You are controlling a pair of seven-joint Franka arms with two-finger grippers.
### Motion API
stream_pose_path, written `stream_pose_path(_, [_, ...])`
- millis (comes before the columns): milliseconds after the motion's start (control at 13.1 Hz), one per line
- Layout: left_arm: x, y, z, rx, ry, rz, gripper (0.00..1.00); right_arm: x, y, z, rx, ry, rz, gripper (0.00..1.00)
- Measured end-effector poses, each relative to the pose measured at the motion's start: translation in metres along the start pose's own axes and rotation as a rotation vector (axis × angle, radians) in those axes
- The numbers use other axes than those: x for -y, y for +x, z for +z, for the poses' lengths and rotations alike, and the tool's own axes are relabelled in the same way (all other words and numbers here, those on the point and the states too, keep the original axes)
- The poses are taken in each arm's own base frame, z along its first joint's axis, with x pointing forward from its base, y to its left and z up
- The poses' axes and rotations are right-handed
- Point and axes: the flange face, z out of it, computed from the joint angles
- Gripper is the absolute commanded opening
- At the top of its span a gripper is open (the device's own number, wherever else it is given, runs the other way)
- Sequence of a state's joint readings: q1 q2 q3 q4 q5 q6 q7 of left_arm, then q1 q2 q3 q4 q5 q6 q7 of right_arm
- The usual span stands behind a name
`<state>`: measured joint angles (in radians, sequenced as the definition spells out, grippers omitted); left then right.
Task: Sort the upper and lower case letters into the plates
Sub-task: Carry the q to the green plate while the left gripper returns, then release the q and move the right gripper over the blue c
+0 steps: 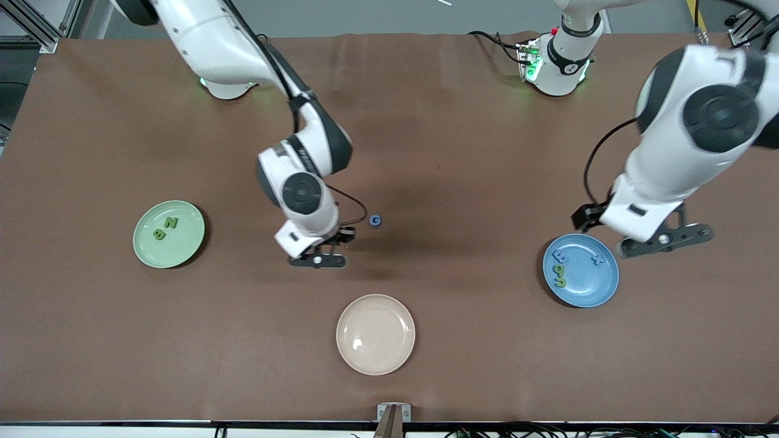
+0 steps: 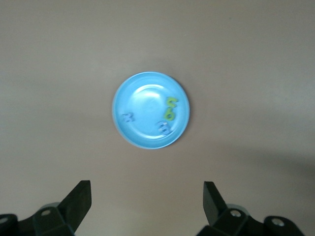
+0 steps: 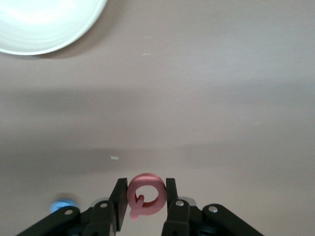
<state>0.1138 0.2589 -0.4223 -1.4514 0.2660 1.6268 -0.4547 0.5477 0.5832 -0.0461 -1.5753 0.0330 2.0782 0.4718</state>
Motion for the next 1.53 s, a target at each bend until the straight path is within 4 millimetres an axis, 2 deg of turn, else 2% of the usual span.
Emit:
stream_pose_path(153, [0.04, -0.01, -0.022, 0.012, -0.03, 0.047, 1.0, -0.083, 0.008, -0.005, 0.033, 0.0, -0.071, 0.16])
stream_pose_path(381, [0.092, -0.033, -0.044, 0.056, -0.088, 0.087, 1.0, -0.212, 0.013, 0.018, 0.101, 0.017, -0.164, 0.16])
stream_pose_path(458, [0.102, -0.042, -0.049, 0.063, -0.097, 0.098, 1.0, -0.256, 0.014, 0.028, 0.117, 0.03, -0.198, 0.16])
stream_pose_path(610, [0.106, -0.057, -0.058, 0.059, -0.1, 0.102, 1.0, -0.336, 0.013, 0.039, 0.128, 0.06, -0.252, 0.16])
stream_pose_path(763, [0.104, -0.065, -0.064, 0.052, -0.101, 0.108, 1.0, -0.396, 0.008, 0.047, 0.127, 0.083, -0.281, 0.16])
stream_pose_path(915, [0.101, -0.067, -0.067, 0.046, -0.103, 0.113, 1.0, -0.43, 0.002, 0.065, 0.123, 0.093, -0.284, 0.16])
stream_pose_path(991, [0.1, -0.068, -0.068, 0.044, -0.103, 0.115, 1.0, -0.437, 0.0, 0.077, 0.125, 0.095, -0.279, 0.16])
stream_pose_path(1220, [0.1, -0.07, -0.071, 0.037, -0.104, 0.125, 1.0, -0.427, -0.009, 0.114, 0.111, 0.092, -0.288, 0.17])
stream_pose_path(1373, [0.103, -0.079, -0.082, 0.03, -0.1, 0.127, 1.0, -0.421, -0.014, 0.126, 0.108, 0.093, -0.296, 0.19])
stream_pose_path(1449, [0.106, -0.086, -0.089, 0.035, -0.096, 0.125, 1.0, -0.42, -0.015, 0.127, 0.11, 0.094, -0.297, 0.29])
stream_pose_path(1525, [0.108, -0.092, -0.094, 0.037, -0.094, 0.124, 1.0, -0.42, -0.015, 0.127, 0.11, 0.094, -0.297, 0.73])
